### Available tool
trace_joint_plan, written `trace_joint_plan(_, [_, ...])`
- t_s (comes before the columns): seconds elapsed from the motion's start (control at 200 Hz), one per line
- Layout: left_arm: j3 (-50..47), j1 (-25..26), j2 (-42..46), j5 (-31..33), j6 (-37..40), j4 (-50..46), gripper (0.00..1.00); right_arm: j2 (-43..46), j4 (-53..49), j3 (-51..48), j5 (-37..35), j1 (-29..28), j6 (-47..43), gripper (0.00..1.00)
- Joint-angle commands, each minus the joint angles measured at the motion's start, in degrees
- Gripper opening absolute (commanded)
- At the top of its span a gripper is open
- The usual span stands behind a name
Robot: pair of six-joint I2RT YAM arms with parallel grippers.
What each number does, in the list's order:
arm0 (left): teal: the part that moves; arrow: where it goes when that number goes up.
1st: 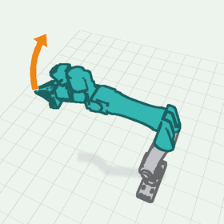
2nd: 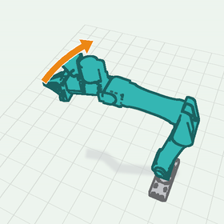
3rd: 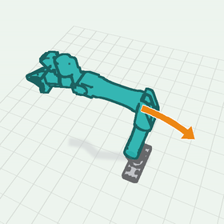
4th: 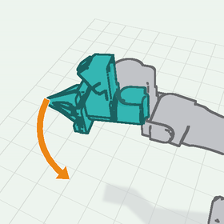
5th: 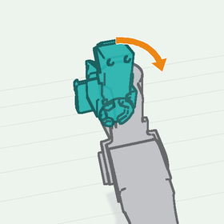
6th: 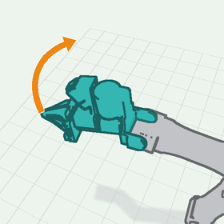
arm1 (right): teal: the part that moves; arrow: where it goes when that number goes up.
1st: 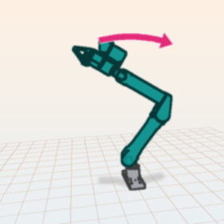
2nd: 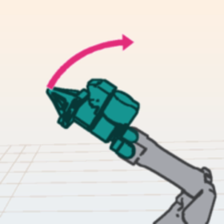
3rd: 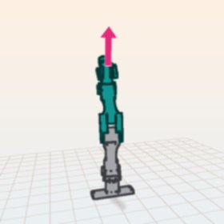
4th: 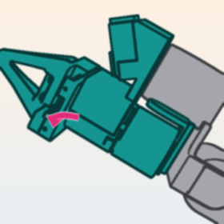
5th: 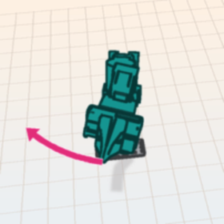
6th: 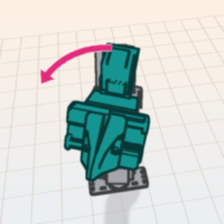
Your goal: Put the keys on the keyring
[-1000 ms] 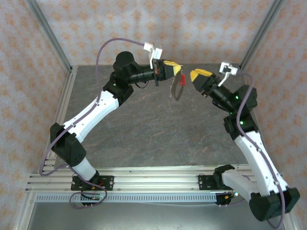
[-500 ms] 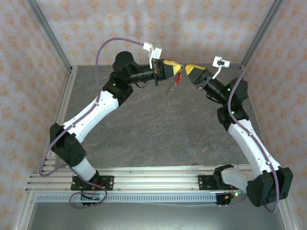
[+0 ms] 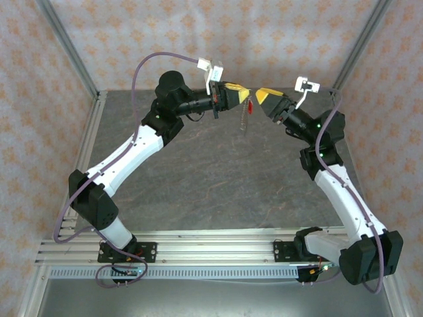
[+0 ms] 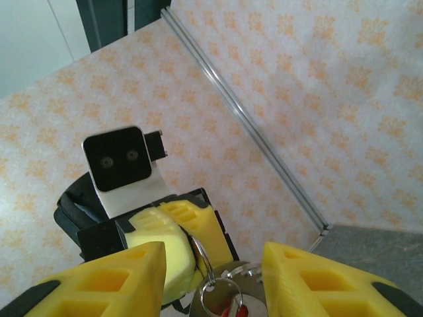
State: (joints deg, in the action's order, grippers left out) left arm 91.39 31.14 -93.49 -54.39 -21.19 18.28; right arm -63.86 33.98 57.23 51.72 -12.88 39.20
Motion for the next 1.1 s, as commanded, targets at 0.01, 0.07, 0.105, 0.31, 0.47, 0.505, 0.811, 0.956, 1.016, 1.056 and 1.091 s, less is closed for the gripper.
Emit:
trace_joint_plan(0.01, [0.6,0.1,1.9,-0.1,-0.5,3.1,0.00,-0.6,3.8,2.1,2.6,-0.7,0.2,0.41])
trace_joint_plan(0.07, [0.8,0.2,1.8,-0.2,-0.5,2.9,0.00,-0.8,3.9,2.2,2.8,-1.0,0.2,0.41])
trace_joint_plan(0.105, [0.9,0.2,1.8,-0.3,-0.5,2.8,0.00,-0.8,3.9,2.2,2.9,-1.1,0.1,0.41])
trace_joint_plan(0.31, [1.1,0.2,1.6,-0.6,-0.5,2.5,0.00,-1.2,3.5,2.6,3.0,-1.7,-0.4,0.36])
trace_joint_plan(0.47, [1.1,0.2,1.4,-0.8,-0.5,2.5,0.00,-1.4,3.2,3.1,3.0,-2.0,-0.8,0.26])
trace_joint_plan(0.505, [1.2,0.2,1.3,-0.9,-0.5,2.5,0.00,-1.5,3.1,3.3,3.0,-2.1,-0.9,0.24])
trace_joint_plan(0.811, [1.4,0.2,1.2,-1.2,-0.5,2.4,0.00,-2.0,2.3,4.0,3.6,-2.5,-1.5,0.00])
trace_joint_plan(0.956, [2.1,0.1,1.4,-0.5,0.9,-0.6,0.00,-1.2,-3.9,5.5,3.5,-2.4,-6.2,0.00])
trace_joint_plan(1.016, [2.9,-0.1,1.6,-0.4,2.5,-3.3,0.00,-1.0,-8.5,7.2,4.1,-2.2,-9.3,0.00])
trace_joint_plan(1.056, [3.1,-0.4,1.8,-0.2,3.2,-4.6,0.00,-1.0,-12.0,8.6,4.3,-2.0,-11.4,0.00])
trace_joint_plan(1.091, [3.2,-0.9,2.0,-0.1,3.5,-5.1,0.04,-1.0,-14.8,9.8,4.6,-1.9,-13.3,0.00])
